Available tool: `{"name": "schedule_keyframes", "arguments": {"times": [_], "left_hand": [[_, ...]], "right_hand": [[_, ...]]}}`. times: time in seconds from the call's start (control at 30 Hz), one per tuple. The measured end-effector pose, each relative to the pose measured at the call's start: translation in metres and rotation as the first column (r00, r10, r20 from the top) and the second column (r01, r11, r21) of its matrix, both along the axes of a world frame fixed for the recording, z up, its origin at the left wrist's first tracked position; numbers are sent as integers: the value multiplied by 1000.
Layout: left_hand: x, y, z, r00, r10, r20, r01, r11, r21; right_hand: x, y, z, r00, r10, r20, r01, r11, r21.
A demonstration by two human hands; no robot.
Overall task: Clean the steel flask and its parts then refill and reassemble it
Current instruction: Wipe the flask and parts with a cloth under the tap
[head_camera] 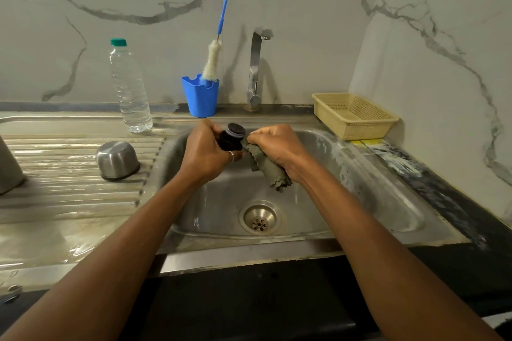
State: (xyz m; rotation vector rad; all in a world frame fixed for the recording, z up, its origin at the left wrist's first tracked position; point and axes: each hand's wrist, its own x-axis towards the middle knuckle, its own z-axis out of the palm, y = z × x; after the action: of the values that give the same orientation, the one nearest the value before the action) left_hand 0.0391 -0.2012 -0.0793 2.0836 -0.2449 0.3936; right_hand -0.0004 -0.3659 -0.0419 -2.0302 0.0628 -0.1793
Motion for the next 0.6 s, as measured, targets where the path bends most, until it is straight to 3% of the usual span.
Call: {"name": "schedule_keyframes", "arguments": {"times": [0.23, 0.4, 0.6], "left_hand": [[0, -4, -2, 997, -30, 69, 22, 992, 123], [-8, -8, 0, 992, -66, 103, 51, 988, 149], [-8, 0, 4, 997, 3, 76, -12, 993, 115]], "right_hand": [[0, -4, -3, 999, -23, 49, 27, 995, -98], [5, -3, -6, 1000, -19, 6, 19, 999, -40], [-4, 3, 1, 997, 33, -65, -32, 999, 10]]}}
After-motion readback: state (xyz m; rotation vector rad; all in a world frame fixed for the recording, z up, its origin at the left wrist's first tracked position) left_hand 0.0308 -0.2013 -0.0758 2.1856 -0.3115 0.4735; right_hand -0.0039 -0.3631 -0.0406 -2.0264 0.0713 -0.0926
